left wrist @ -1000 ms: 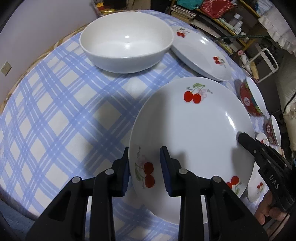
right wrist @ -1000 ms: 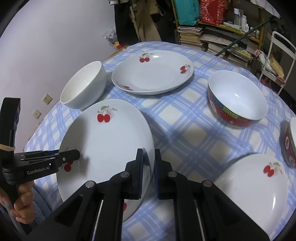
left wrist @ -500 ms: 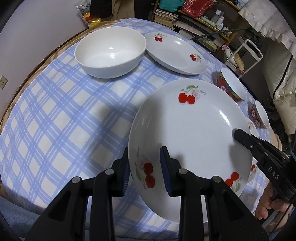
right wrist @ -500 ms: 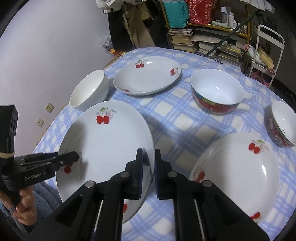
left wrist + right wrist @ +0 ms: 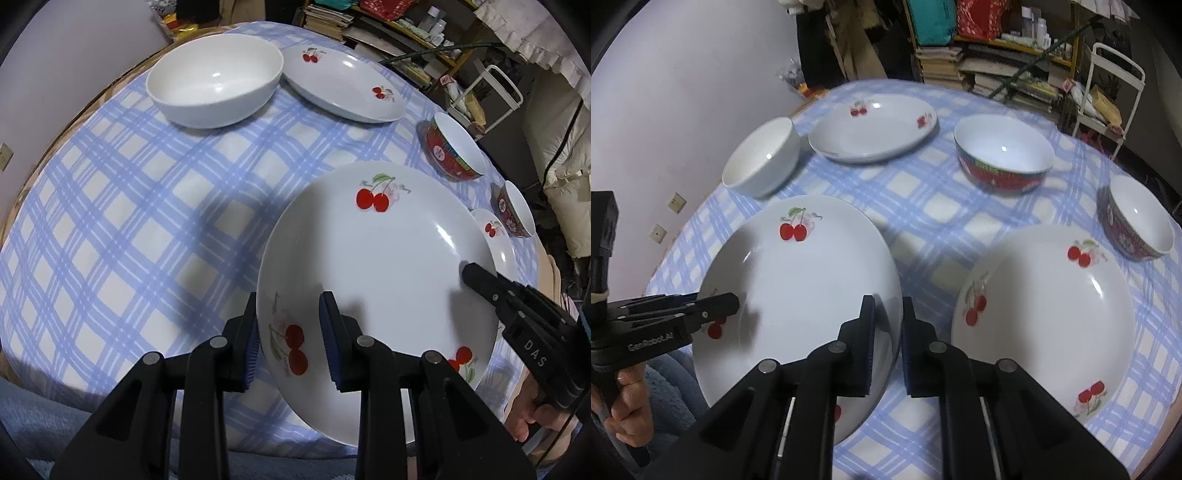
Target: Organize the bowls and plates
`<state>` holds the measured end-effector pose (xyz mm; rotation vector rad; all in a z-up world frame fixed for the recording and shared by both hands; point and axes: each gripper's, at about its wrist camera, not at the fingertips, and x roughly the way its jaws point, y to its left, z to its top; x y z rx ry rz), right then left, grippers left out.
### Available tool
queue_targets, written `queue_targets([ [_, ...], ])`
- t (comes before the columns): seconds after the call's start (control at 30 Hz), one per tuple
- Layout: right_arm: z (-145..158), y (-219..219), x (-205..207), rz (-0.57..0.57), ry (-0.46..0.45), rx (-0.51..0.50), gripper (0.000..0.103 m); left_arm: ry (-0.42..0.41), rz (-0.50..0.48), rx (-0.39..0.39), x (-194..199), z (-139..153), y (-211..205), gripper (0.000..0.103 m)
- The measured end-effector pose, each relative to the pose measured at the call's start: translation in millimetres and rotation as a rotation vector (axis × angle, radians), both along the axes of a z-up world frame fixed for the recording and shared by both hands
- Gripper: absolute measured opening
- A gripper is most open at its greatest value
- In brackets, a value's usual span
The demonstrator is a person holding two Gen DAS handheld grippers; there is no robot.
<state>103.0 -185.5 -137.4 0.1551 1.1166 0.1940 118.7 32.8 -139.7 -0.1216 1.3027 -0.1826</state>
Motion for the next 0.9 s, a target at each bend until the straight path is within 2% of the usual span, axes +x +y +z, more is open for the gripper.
queue_targets([
  [0.23, -11.2, 5.7, -1.9, -0.007, 0.020, -0.049, 0.016, 0.038, -0.003, 0.018, 1.7, -11.3, -3.9, 0.030],
  [0.43, -28.8, 4.0, 5.9, -0.017, 0.079, -0.072, 0.017, 0.075, -0.009, 0.008, 5.3, -23.7, -6.5, 0.030],
  [0.6, -35.2, 13.2, 10.6, 0.015, 0.089, -0.130, 0.018, 0.089, -0.003, 0.032, 10.2, -31.6, -8.6, 0.030],
  [0.73, -48.8, 11.7, 15.0, 0.004, 0.145, -0.145, 0.018, 0.127, -0.013, 0.030, 13.1, -42.9, -12.9, 0.030],
  [0.83, -58.8, 10.2, 17.0, 0.002, 0.190, -0.159, 0.018, 0.135, -0.030, 0.059, 12.2, -48.6, -18.3, 0.030],
  [0.9, -58.2, 11.1, 17.4, 0.007, 0.184, -0.168, 0.018, 0.131, -0.032, 0.070, 13.1, -49.5, -19.7, 0.030],
])
